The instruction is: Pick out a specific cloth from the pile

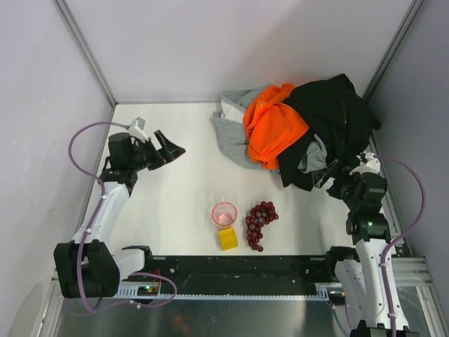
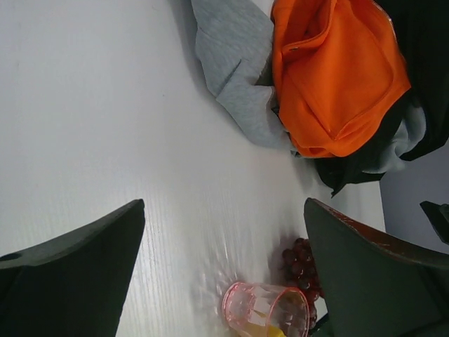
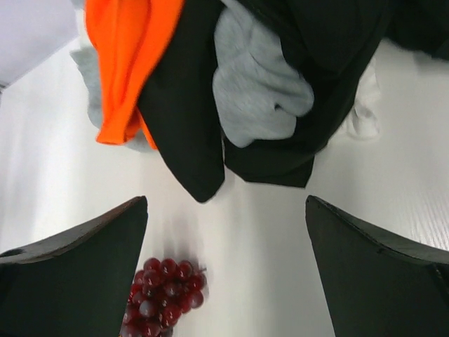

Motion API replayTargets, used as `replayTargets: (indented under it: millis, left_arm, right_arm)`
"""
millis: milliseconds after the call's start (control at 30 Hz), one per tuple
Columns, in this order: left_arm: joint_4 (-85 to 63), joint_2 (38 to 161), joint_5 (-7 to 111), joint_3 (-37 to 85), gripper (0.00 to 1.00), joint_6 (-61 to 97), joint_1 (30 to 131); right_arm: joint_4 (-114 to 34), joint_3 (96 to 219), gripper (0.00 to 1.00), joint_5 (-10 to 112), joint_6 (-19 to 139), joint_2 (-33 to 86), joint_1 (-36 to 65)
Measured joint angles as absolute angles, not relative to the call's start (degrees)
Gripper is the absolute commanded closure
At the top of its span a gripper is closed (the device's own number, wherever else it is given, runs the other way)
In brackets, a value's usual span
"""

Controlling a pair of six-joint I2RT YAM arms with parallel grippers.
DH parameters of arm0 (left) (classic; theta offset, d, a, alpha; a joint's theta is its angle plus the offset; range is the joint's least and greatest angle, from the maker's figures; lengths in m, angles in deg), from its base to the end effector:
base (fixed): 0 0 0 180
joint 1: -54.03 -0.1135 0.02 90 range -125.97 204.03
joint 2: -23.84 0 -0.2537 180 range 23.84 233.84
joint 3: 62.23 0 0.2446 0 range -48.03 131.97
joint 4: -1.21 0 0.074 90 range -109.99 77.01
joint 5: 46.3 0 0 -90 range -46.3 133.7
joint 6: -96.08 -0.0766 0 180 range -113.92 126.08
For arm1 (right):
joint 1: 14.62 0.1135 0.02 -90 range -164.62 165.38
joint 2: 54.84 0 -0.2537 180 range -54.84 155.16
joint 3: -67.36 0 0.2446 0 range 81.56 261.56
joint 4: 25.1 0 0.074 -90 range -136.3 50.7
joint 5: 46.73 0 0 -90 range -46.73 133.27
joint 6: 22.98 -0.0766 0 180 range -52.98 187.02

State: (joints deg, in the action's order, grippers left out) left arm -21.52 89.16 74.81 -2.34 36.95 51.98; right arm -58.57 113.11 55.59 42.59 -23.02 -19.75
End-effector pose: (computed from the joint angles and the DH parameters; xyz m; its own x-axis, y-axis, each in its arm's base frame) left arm 0.2819 -0.0295 0.2550 -0.6227 -0.4619 -0.6316 0.1225 0.7397 -0.6617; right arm 0.1828 0.0000 0.2564 -0.3500 0.4371 -0.8285 0.0350 0.8899 0.4547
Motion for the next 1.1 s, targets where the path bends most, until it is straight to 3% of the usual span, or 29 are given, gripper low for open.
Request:
replayTargets:
  millis: [200,633,1100]
  left_arm:
    - [-30.72,87.93,69.98,3.82,0.00,29.57,53.80]
    - [-44.47,89.46,36.78,5.44,0.00,20.56,74.85]
    - [-45.98,91.58,31.38,5.44,0.00,20.17,75.90]
  right_arm:
    - [-63.50,113.11,0.01,55.74,42.59,-18.30,-19.75]
    - [-66.89,113.11,0.01,56.92,42.00,-12.90,-19.75]
    - [-61.63,113.11,0.01,58.10,39.31,-5.41,-19.88]
